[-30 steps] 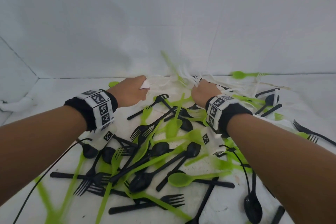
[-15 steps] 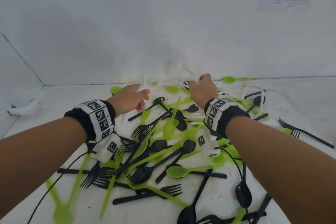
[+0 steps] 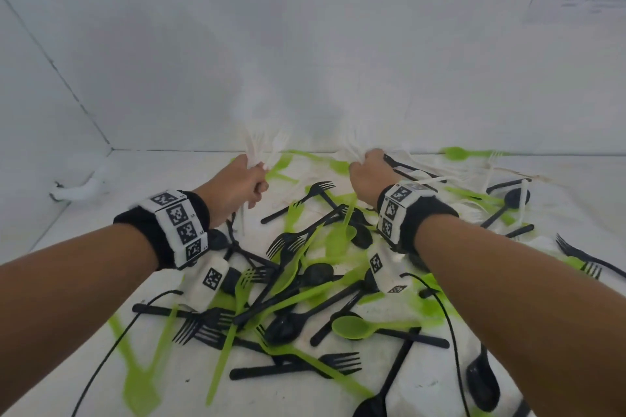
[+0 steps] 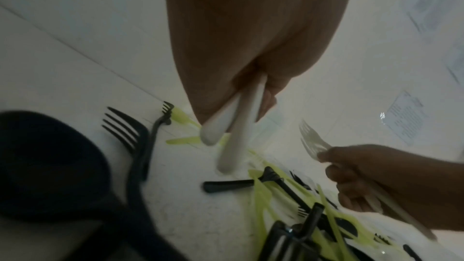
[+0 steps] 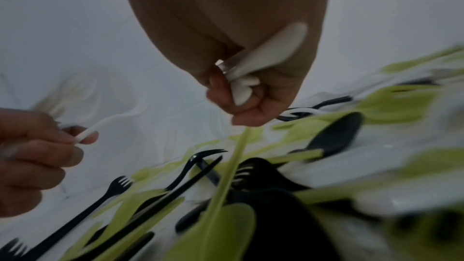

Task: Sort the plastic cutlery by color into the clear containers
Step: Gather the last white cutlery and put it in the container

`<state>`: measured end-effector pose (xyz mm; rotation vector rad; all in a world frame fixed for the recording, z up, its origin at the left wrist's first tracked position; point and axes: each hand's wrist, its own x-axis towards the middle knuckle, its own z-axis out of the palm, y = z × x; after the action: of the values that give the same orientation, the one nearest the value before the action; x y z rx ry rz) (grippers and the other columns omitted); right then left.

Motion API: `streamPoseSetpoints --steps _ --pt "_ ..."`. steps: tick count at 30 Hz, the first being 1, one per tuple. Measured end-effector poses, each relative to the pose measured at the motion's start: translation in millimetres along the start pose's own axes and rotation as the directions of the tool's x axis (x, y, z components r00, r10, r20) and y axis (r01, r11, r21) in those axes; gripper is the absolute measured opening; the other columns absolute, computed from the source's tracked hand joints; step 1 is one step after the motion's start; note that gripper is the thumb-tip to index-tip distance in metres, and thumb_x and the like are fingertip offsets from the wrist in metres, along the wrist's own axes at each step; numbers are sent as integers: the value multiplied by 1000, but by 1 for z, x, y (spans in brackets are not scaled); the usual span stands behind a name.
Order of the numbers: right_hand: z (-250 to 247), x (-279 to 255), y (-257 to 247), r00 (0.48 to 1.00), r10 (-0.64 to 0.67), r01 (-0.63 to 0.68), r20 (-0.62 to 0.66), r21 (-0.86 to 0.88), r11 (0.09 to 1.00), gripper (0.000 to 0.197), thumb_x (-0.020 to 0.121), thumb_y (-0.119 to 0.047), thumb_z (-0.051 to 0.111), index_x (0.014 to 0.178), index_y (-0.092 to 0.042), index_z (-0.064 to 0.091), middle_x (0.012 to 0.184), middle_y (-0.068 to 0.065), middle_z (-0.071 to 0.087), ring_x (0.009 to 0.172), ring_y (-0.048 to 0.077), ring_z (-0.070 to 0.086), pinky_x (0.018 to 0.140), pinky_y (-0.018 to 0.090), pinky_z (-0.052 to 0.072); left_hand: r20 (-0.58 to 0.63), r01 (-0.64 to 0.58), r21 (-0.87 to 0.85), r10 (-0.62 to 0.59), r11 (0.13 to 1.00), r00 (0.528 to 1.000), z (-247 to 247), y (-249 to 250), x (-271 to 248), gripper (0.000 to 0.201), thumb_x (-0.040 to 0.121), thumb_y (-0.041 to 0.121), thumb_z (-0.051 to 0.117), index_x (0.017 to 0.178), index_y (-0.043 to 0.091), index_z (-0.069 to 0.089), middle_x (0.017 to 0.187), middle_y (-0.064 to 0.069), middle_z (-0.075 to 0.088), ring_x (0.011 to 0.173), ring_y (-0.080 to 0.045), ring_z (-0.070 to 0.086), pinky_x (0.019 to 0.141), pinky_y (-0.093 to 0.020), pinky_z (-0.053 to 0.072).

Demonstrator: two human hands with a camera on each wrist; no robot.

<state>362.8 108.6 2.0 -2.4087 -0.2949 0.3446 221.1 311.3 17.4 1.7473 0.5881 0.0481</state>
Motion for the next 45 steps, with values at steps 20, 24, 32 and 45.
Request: streamPoseSetpoints --steps 20,24,32,45 --pt "58 23 -49 931 -252 340 264 -378 861 10 94 -28 52 97 -18 48 100 2 57 76 18 50 60 30 36 -73 -127 264 151 956 986 -36 -33 -2 22 104 29 54 86 16 49 69 2 50 56 -8 42 57 -23 38" --pt "35 17 -46 971 -224 237 90 -180 955 19 93 -37 50 94 -17 51 93 1 57 83 23 53 67 32 37 -95 -128 211 150 969 984 -26 -23 12 17 103 26 54 88 17 51 69 2 52 62 -12 45 63 -27 40" --pt "8 20 -6 987 -125 141 -99 180 974 33 95 -25 60 117 -14 37 95 3 58 78 24 58 66 32 43 -84 -87 117 98 989 992 15 -11 25 15 101 30 53 105 18 45 79 -5 49 63 -15 44 50 -27 36" --pt "-20 -36 22 994 -22 62 -107 389 919 26 92 -28 58 116 -17 54 87 -3 59 73 18 57 65 34 48 104 10 25 -13 1000 995 57 1 -8 28 101 25 59 121 4 60 65 -6 65 47 -18 43 44 -24 32"
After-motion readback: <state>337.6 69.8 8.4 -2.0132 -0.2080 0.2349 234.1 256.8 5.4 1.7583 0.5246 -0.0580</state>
